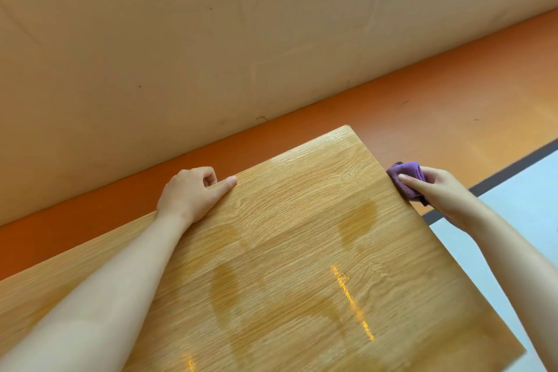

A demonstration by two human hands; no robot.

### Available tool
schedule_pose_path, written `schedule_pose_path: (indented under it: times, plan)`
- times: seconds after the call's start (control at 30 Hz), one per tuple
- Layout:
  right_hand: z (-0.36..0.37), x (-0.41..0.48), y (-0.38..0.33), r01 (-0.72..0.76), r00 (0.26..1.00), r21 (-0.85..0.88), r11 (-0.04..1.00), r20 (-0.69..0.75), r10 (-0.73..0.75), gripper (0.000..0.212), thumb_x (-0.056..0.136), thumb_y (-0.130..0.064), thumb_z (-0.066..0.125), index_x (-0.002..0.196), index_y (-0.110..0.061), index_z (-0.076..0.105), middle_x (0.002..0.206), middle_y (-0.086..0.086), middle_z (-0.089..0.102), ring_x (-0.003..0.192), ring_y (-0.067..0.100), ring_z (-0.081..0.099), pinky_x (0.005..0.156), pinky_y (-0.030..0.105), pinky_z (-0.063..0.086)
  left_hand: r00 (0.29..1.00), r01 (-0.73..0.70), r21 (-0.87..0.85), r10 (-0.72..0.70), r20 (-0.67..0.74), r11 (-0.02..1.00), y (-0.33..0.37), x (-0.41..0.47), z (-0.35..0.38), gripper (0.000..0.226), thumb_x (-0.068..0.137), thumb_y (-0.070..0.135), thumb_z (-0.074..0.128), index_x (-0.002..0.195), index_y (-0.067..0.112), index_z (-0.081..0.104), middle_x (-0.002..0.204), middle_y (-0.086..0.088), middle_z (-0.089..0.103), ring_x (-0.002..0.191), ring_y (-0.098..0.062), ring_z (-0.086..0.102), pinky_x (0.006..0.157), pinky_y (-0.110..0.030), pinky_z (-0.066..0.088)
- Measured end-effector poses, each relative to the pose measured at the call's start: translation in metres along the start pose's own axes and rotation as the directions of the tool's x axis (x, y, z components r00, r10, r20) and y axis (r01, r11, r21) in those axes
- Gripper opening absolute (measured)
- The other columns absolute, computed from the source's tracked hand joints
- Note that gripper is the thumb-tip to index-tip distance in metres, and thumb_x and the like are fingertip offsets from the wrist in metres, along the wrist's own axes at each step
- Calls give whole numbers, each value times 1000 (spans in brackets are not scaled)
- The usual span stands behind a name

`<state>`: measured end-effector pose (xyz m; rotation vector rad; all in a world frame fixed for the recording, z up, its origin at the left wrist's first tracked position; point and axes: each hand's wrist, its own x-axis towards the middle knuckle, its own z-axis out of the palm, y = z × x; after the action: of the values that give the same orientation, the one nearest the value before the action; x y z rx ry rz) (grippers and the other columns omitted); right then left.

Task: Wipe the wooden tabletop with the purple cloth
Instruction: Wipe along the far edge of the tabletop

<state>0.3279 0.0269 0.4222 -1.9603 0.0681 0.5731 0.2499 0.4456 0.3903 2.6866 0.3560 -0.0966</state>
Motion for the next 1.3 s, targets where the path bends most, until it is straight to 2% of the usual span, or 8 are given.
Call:
schedule_pose_path:
  times: [0.1,0.27,0.47,0.57,0.8,0.97,1.13,1.3]
  plan:
    - [7,10,-9,28,998,16,999,-59,-27,10,92,-9,57,96,-7,66,79,6,62,62,-1,59,52,8,45,1000,-2,-3,2,-8,1000,0,0,0,60,72,83,37,66,27,57,64,9,60,64,-11,57,55,-29,45]
    - [32,76,-36,108,985,-30,994,-134,-111,21,90,-13,60,102,4,65,88,13,61,82,17,55,73,29,51,1000,8,-10,-8,-15,1000,0,-1,1,66,67,86,31,64,25,57,62,8,59,63,-11,57,54,-29,45]
    - [46,112,-59,104,988,16,994,-114,-101,16,91,-16,58,96,-3,67,88,9,61,81,15,56,75,28,50,1000,16,-17,-17,-17,1000,-1,0,1,65,67,86,35,63,24,57,62,7,60,64,-12,57,57,-34,48]
    - [42,101,-45,111,984,6,994,-142,-109,25,90,-16,59,97,8,62,85,10,57,81,17,53,75,31,48,1000,20,-16,-21,-9,1000,-2,0,0,65,68,85,36,63,24,57,62,6,60,63,-13,57,56,-34,48]
    - [1,-12,17,16,997,34,999,-82,-13,16,91,-16,60,102,-7,68,94,13,68,89,18,62,83,34,51,1000,-4,-29,4,6,1000,1,-2,-3,68,68,86,34,62,22,57,59,2,60,59,-17,57,56,-39,49]
    - [-19,-78,53,-29,995,21,999,-97,31,10,89,-18,63,94,-15,71,86,3,68,84,13,60,84,35,46,999,-21,-14,21,25,1000,4,-4,-4,62,78,77,40,63,20,59,60,0,61,61,-19,58,56,-39,49]
    - [-9,-40,38,8,990,-54,999,-137,-15,7,87,-19,65,88,-17,71,82,3,66,79,14,59,78,35,46,999,-31,4,31,26,1000,4,-3,-3,59,84,72,42,63,19,60,61,0,61,61,-20,59,56,-41,50]
    - [8,0,13,23,990,-14,1000,-136,-25,17,90,-19,61,101,-7,67,94,15,68,85,19,61,85,41,52,999,-26,7,25,20,1000,4,-3,-3,59,84,71,43,64,18,60,61,-2,61,61,-20,58,57,-42,50]
